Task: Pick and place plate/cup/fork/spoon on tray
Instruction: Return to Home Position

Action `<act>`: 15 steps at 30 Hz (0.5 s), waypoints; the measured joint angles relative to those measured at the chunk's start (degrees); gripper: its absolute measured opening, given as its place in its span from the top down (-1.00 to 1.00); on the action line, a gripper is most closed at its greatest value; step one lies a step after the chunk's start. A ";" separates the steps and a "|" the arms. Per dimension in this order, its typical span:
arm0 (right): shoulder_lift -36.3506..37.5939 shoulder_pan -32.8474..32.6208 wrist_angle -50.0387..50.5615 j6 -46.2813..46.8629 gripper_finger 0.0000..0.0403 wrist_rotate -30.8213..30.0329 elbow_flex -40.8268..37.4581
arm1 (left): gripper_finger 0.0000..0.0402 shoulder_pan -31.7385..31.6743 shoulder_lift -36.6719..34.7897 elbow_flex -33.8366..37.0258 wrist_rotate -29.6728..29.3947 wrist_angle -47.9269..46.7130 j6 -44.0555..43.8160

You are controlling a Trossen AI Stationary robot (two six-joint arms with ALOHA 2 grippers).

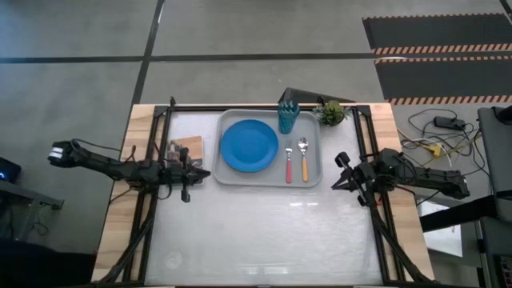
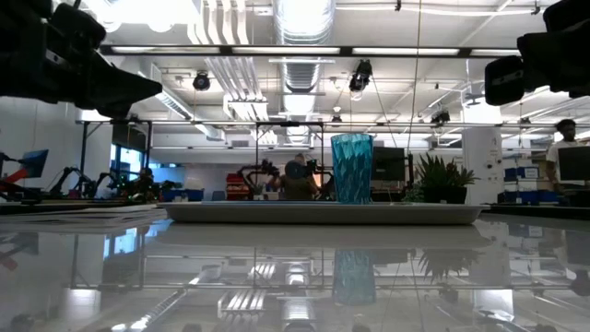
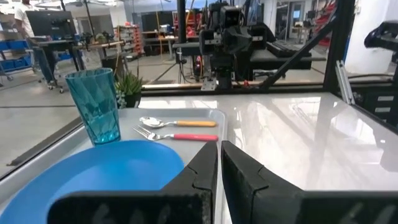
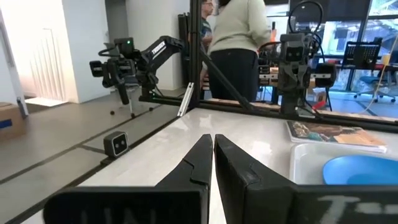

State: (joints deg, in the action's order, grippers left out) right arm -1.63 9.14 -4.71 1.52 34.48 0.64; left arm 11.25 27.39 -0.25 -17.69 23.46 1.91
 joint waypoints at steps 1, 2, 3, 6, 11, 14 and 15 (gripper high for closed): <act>0.00 -0.01 0.00 0.03 0.96 0.00 0.00 | 0.98 0.00 0.38 0.00 0.00 -0.01 0.00; 0.00 -0.02 0.00 0.06 0.96 0.00 0.00 | 0.98 0.00 0.72 0.00 0.00 0.00 0.00; 0.00 0.00 0.00 0.02 0.96 0.00 0.00 | 0.98 0.00 1.03 0.00 0.00 0.00 0.00; 0.00 -0.02 0.00 0.02 0.96 0.00 -0.02 | 0.98 0.00 2.04 0.00 0.00 0.00 0.00; 0.00 -0.02 0.00 0.02 0.96 -0.01 -0.02 | 0.98 0.00 3.68 0.00 0.00 0.00 0.00; 0.00 -0.01 0.00 0.00 0.96 -0.02 -0.02 | 0.98 0.00 4.64 0.00 -0.01 0.00 0.00; 0.00 0.00 0.00 0.01 0.96 -0.02 -0.02 | 0.98 0.00 4.95 0.00 0.00 0.00 0.00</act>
State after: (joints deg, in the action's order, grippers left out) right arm -1.63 9.14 -4.71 1.53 34.46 0.62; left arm 11.25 32.34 -0.25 -17.69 23.46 1.91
